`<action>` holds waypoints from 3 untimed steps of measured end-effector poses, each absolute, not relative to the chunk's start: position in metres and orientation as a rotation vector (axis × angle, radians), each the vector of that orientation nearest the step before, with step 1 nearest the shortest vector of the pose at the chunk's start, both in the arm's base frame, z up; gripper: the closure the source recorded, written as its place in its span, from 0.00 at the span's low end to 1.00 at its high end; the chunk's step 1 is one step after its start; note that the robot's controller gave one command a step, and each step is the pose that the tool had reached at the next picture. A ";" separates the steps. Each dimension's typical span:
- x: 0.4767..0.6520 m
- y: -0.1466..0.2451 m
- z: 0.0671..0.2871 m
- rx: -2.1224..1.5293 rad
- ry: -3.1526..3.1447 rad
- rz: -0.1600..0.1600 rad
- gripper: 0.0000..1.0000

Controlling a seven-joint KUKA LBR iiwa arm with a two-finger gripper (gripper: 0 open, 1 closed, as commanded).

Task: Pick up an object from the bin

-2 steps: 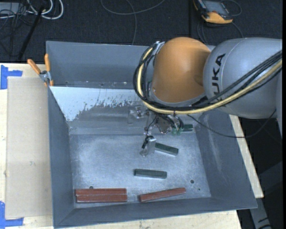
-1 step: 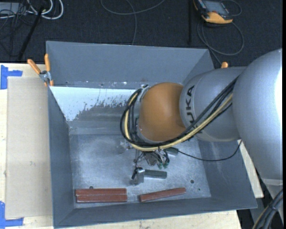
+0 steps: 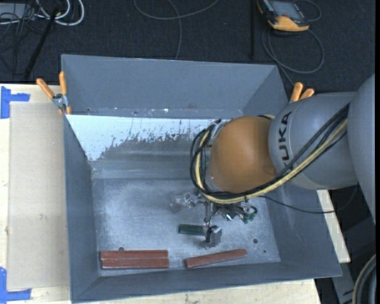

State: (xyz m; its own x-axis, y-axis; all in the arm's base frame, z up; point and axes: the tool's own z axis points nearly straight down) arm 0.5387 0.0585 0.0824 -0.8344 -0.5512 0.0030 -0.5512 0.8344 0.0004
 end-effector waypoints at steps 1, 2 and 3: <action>0.539 0.059 0.083 0.900 -3.008 -0.002 1.00; 0.539 0.059 0.082 0.899 -3.008 -0.002 0.00; 0.539 0.059 0.082 0.897 -3.009 -0.002 1.00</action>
Offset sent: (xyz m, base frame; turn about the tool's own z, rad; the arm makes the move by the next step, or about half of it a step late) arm 0.0000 0.0000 0.0000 0.0000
